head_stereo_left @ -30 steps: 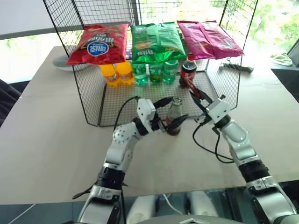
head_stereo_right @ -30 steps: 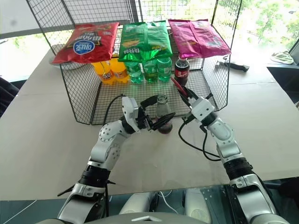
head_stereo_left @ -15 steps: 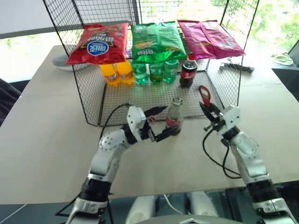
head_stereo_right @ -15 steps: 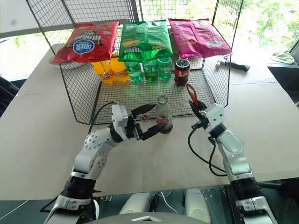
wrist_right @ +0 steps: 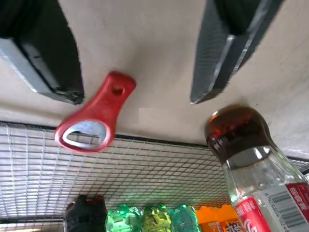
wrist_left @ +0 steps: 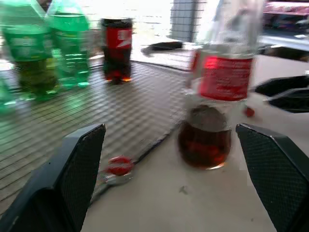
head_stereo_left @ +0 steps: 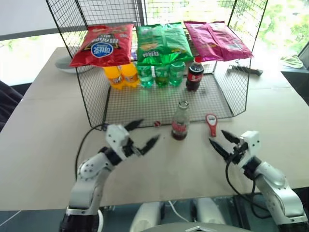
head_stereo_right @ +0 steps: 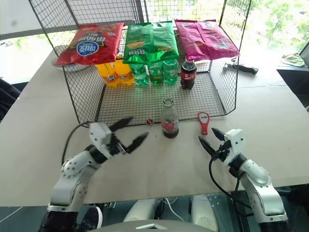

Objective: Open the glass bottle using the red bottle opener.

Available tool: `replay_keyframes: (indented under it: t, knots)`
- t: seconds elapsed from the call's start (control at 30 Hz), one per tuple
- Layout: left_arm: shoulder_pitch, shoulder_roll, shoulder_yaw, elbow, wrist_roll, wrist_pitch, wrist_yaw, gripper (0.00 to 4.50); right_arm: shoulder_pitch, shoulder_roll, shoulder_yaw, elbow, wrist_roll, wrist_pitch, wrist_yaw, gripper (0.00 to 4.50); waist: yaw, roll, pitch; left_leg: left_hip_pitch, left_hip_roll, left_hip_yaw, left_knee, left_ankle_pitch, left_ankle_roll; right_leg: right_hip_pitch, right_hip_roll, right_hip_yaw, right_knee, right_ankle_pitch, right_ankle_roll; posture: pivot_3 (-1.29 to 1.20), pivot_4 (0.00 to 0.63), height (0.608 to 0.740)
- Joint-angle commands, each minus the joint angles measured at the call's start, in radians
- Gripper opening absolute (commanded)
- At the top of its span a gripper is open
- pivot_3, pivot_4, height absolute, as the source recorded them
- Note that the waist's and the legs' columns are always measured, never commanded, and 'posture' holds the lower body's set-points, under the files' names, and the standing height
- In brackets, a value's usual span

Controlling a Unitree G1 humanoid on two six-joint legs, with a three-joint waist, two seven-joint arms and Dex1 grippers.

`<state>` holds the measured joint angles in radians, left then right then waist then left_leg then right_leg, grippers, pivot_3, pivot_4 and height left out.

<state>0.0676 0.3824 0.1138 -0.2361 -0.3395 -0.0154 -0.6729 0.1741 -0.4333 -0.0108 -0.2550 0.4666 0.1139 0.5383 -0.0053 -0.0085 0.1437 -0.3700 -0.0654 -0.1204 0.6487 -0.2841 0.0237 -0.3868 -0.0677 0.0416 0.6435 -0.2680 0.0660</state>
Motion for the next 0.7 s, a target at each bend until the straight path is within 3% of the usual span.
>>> replay_keyframes:
  t: [0.03,0.13,0.37,0.7]
  knots:
    - [0.038,0.018,0.1,0.038,0.034,-0.078,0.057,4.5,0.046,-0.027,-0.049,-0.03,-0.013,-0.012,0.03,4.43,0.0,0.0,0.0,0.0,0.0,0.0,0.0,0.0,0.0,0.0,0.0,0.0,0.0,0.0,0.0,0.0,0.15,0.74]
    - [0.121,0.033,0.103,-0.012,-0.081,-0.019,-0.029,4.5,0.069,-0.04,-0.078,-0.015,-0.015,-0.049,0.066,4.43,-0.002,0.0,0.0,0.0,0.0,0.001,0.0,0.0,0.0,0.0,-0.001,0.001,-0.001,0.0,0.0,0.0,0.15,0.74]
    - [0.408,0.077,0.116,-0.1,-0.036,-0.012,-0.064,4.5,0.13,-0.119,-0.179,0.099,-0.02,-0.223,0.259,4.43,-0.003,-0.001,0.001,0.0,-0.001,0.003,0.0,-0.002,0.003,0.001,-0.002,0.002,-0.002,0.0,0.0,0.0,0.15,0.74]
    - [0.514,0.091,0.14,-0.13,-0.029,-0.007,-0.054,4.5,0.122,-0.164,-0.242,0.23,0.023,-0.295,0.446,4.43,0.008,0.0,0.003,0.005,0.0,0.001,0.001,-0.002,0.002,0.008,-0.002,0.002,-0.003,-0.001,0.0,0.0,0.15,0.74]
